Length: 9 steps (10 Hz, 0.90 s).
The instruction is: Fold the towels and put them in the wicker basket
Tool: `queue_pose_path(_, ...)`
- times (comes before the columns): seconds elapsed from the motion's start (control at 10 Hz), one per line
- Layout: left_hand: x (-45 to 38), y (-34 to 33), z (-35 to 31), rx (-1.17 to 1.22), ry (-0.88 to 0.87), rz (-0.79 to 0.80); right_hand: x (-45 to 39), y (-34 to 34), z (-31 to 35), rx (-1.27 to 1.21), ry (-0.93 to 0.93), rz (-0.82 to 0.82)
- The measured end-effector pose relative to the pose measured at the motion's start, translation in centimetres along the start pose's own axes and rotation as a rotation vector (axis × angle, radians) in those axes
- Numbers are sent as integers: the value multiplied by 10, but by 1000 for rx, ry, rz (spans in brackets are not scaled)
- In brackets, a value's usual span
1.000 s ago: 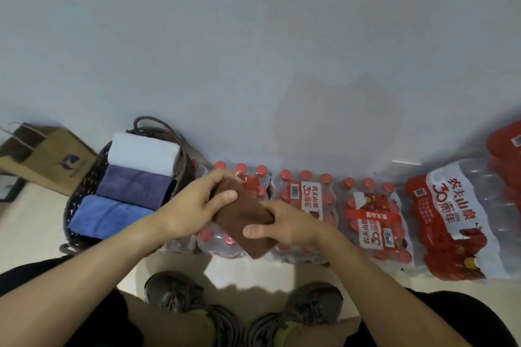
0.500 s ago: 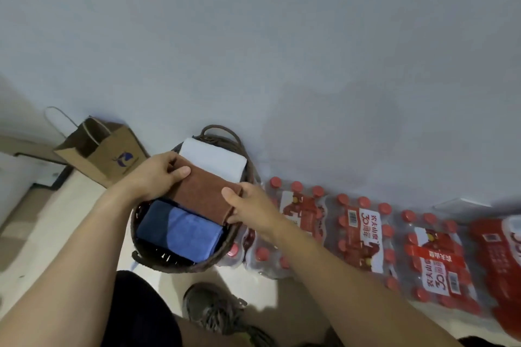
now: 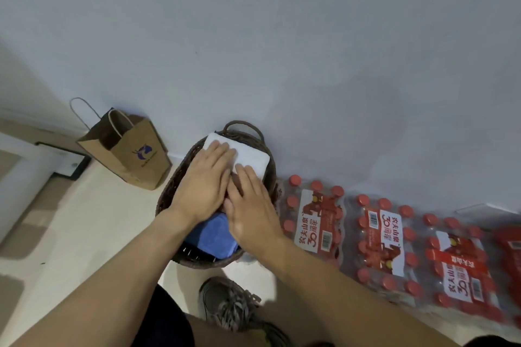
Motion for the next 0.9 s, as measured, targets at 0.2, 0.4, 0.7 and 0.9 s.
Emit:
queue_pose_path(0.2,18,-40,26,-176,-84,239,5,-21,-22,70,-102,162)
queue_pose_path(0.4,18,-44,26,-199,-55,291,-2,-23,-24,75,-163,276)
queue_pose_path(0.7,-7,17,0,14,46,309,4,54,-24,-267,-142,329)
queue_pose_path(0.9,-8,113,-44,429,174,149,53,166,-30,-775,-216,126)
Point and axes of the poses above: each hand's wrist, its own x-axis away from the middle knuckle, its own y-axis out of the back of the hand, z = x × y, the point moved 4 cm from there along -x, towards the middle knuckle, and after that the axes turned 13 degrees about -x, right-handed, at the moved point
